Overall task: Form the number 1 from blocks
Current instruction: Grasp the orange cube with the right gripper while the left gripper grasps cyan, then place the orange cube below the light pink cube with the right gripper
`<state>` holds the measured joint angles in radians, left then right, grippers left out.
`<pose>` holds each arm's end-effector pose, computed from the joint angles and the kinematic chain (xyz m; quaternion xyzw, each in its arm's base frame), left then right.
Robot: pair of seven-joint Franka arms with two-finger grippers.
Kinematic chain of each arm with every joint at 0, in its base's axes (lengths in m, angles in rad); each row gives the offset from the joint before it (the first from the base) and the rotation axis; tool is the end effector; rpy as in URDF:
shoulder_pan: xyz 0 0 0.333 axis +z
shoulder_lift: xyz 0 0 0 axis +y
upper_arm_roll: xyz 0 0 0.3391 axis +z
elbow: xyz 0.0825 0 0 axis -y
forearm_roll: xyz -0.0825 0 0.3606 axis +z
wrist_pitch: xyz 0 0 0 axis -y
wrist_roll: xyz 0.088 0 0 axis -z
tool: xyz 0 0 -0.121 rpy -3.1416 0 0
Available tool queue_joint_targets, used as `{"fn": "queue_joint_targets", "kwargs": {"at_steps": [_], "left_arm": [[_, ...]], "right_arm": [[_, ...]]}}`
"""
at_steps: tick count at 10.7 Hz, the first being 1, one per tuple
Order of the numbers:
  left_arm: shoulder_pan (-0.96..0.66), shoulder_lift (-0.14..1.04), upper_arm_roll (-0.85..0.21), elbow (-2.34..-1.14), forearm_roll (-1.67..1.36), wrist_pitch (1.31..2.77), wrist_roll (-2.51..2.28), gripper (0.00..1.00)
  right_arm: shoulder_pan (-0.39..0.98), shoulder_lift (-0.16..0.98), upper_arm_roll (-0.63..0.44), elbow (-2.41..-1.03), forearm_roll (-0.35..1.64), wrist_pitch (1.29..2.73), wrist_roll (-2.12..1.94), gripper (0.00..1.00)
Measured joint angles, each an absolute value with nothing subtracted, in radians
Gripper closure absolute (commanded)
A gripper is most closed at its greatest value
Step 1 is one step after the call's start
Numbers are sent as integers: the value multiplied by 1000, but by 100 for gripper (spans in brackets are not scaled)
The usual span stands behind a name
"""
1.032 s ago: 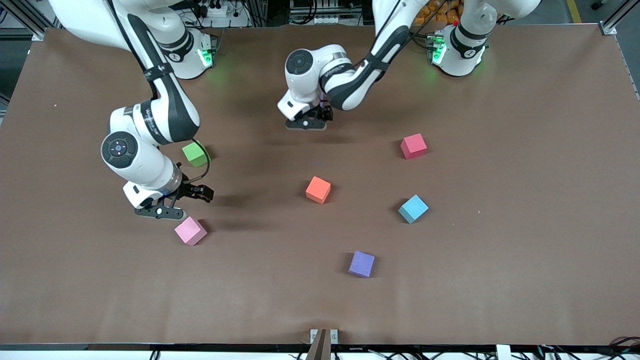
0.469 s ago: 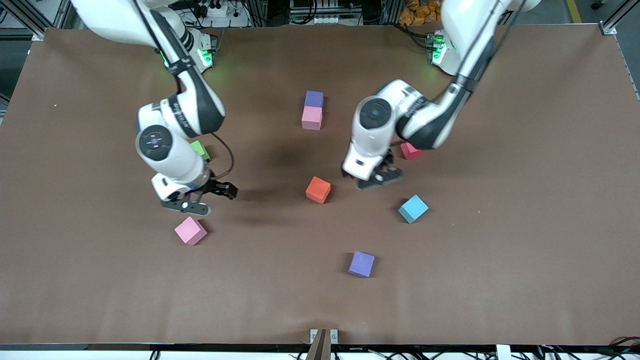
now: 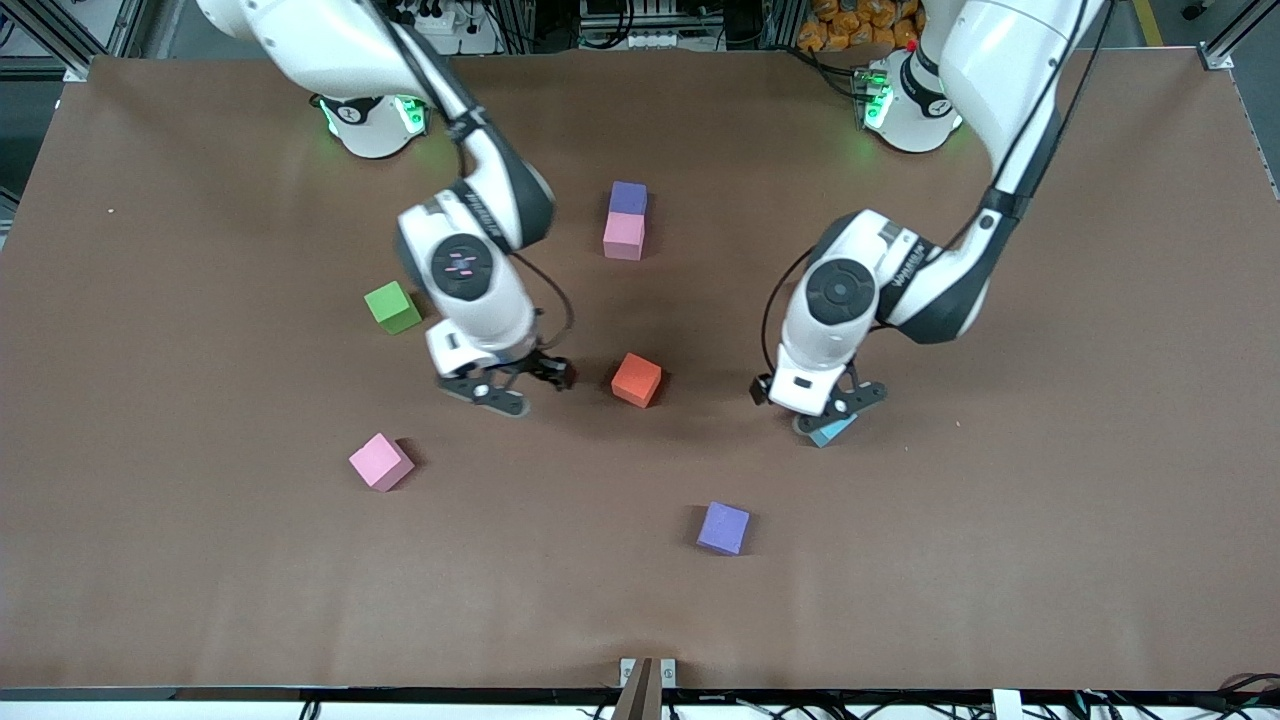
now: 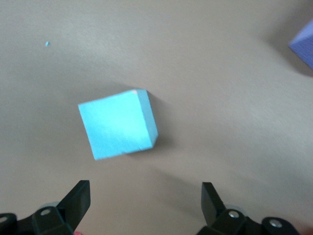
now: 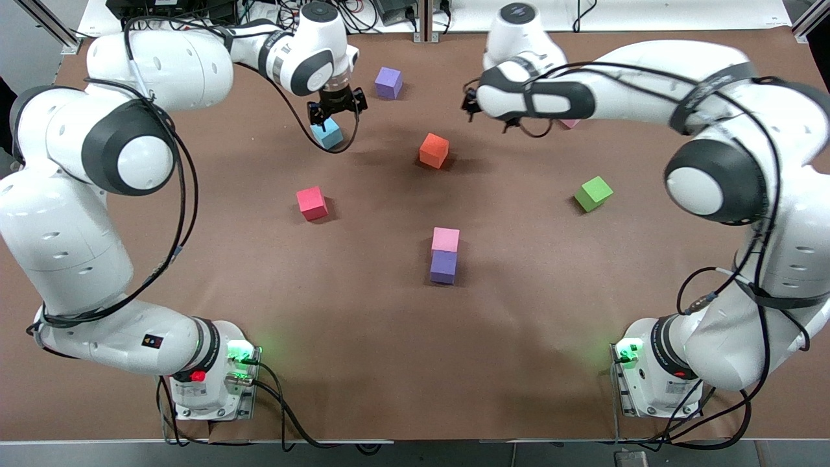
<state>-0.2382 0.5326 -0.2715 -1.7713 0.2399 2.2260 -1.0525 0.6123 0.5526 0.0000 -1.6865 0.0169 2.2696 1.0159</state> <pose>0.5769 -0.2915 0.2862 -0.9771 -0.2099 0.0013 0.0354 0.5512 0.3879 0.3014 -0.9785 0.2056 -0.0057 0.0156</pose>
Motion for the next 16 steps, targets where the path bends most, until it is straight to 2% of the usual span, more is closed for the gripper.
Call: {"fn": "queue_joint_targets", "kwargs": {"at_steps": [7, 12, 13, 14, 16], "left_arm": [[-180, 637, -269, -1704, 240, 2227, -1072, 0], [-178, 665, -268, -1697, 240, 2228, -1075, 0], [-178, 675, -268, -1697, 240, 2232, -1075, 3], [-178, 683, -267, -1694, 240, 2236, -1074, 99], [-177, 690, -260, -1687, 241, 2236, -1070, 100]], "right_arm": [[728, 738, -2, -1448, -1, 2269, 1171, 0], [757, 819, -3, -1391, -73, 2268, 1174, 0], [760, 830, -3, -1387, -76, 2268, 1175, 0], [765, 844, -3, -1377, -76, 2269, 1180, 5], [772, 872, -3, -1354, -77, 2270, 1194, 74]]}}
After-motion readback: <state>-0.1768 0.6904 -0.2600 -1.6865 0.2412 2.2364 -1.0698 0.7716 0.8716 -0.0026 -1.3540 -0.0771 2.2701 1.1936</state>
